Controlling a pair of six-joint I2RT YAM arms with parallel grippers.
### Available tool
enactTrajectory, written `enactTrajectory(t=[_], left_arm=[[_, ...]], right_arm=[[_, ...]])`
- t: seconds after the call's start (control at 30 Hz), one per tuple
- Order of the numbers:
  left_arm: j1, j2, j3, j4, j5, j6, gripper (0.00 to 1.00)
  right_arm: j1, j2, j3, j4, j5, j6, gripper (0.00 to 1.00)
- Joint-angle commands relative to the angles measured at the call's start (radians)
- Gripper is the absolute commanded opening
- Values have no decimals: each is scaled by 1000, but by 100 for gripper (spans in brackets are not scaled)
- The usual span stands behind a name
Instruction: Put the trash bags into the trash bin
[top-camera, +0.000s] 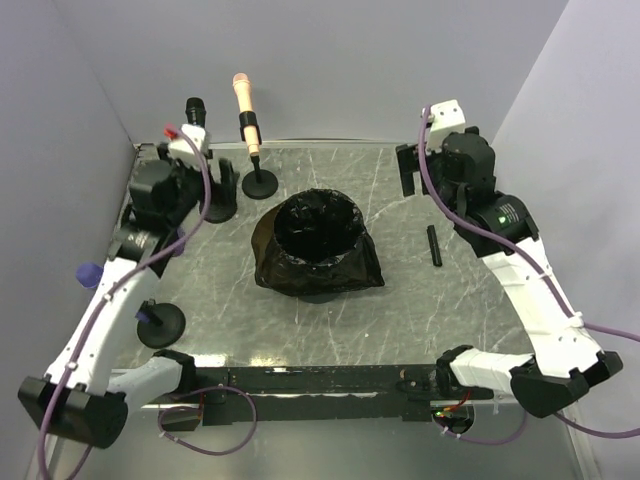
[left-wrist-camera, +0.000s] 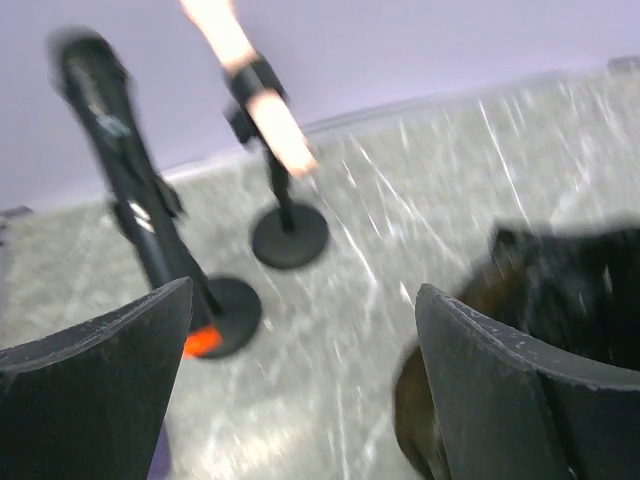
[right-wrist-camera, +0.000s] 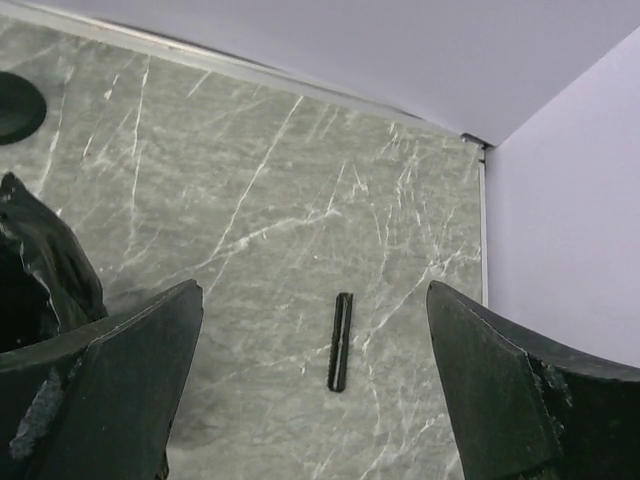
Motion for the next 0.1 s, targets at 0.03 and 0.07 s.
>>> enactTrajectory(t=[0.03,0.07], left_arm=[[112,105,212,41,-10,-57,97],[130,130,242,34,-2,-57,97]], right_arm=[[-5,17,118,98,74,-5,99],[-5,20,138,115,88,-14,99]])
